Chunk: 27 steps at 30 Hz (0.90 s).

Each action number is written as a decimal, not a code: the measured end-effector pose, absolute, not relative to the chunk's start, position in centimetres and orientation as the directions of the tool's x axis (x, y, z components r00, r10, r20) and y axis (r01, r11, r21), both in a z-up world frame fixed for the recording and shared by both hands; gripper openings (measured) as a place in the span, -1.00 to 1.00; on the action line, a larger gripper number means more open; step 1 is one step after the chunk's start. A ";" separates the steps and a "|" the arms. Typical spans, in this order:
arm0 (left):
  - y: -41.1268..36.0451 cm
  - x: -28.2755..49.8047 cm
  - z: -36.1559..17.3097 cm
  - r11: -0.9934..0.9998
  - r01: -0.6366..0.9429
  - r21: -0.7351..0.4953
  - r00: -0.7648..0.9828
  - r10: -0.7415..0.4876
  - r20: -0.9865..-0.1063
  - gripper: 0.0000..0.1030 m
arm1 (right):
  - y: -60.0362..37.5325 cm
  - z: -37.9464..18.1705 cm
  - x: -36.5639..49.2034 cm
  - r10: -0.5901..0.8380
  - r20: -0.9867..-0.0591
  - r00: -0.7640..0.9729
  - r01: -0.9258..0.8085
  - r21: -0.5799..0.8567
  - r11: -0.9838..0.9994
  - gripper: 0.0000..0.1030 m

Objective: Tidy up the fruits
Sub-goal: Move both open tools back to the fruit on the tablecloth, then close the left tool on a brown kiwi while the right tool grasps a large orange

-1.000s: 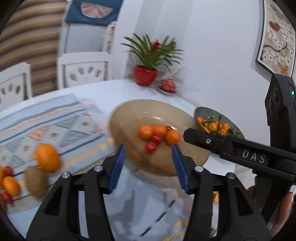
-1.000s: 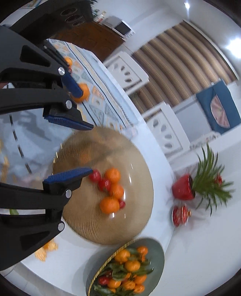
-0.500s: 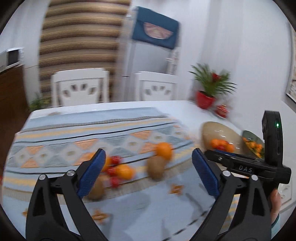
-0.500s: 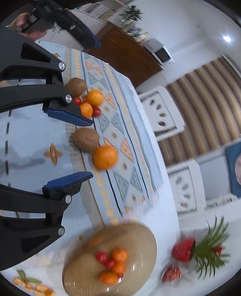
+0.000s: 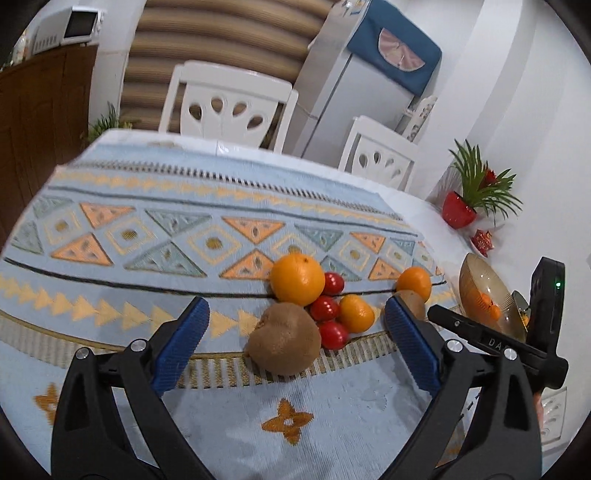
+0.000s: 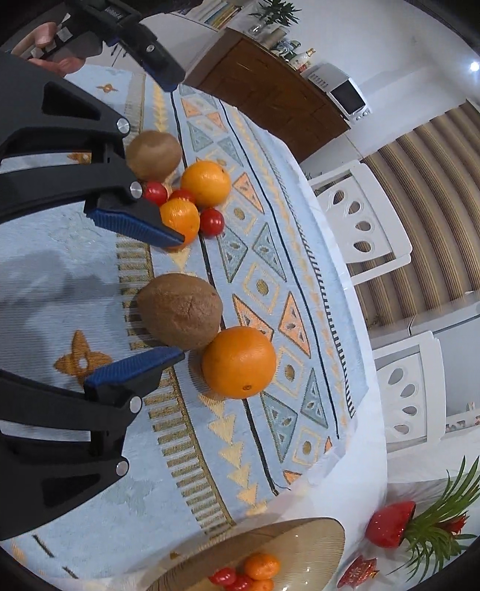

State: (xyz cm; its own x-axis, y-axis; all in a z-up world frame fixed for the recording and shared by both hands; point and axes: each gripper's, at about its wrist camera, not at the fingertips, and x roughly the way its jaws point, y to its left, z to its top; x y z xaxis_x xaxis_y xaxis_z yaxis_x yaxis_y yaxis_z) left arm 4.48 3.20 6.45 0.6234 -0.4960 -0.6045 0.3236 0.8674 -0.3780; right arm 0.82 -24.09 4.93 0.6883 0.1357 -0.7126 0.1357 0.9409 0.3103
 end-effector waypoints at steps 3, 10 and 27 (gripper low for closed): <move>2.4 5.2 4.8 0.871 0.323 -0.371 0.617 -0.491 -0.615 0.85 | -24.1 3.8 0.9 0.131 -0.674 0.727 0.118 0.310 0.943 0.24; 2.0 6.2 2.5 0.883 0.294 -0.365 0.594 -0.468 -0.654 0.83 | -24.7 2.1 1.9 0.133 -0.700 0.702 0.155 0.332 0.931 0.24; -0.6 6.1 1.0 0.924 0.304 -0.231 0.574 -0.371 -0.730 0.73 | -22.0 1.3 3.1 0.045 -0.739 0.672 0.136 0.183 0.974 0.24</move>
